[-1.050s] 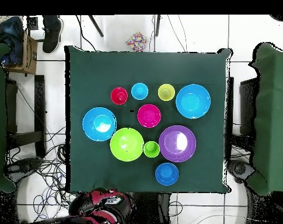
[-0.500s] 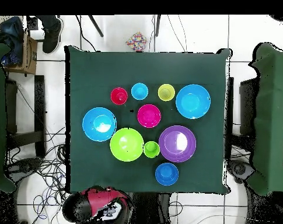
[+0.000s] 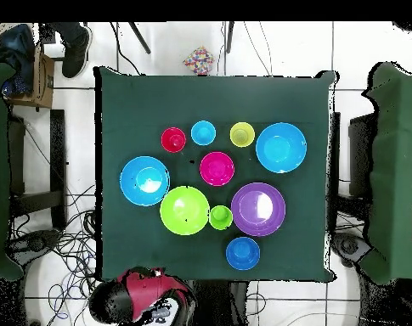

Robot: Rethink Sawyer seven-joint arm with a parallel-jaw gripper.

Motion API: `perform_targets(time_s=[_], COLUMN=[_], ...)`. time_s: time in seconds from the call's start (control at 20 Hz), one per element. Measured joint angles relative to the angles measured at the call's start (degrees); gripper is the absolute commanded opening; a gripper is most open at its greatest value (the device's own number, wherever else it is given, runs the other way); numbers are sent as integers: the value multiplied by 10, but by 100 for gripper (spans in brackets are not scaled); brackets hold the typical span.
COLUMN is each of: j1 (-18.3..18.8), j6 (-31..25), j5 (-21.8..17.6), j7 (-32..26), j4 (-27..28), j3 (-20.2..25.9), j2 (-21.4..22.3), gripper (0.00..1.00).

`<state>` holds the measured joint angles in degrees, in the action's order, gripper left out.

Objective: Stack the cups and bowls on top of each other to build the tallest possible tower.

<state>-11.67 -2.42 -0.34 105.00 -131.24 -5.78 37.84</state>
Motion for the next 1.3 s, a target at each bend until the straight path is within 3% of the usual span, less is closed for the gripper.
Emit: perform_targets(time_s=[1.3], j1=[1], j6=[-45], j5=[0], j7=[0], j4=[-1], j3=[0], j2=[79], gripper=[100])
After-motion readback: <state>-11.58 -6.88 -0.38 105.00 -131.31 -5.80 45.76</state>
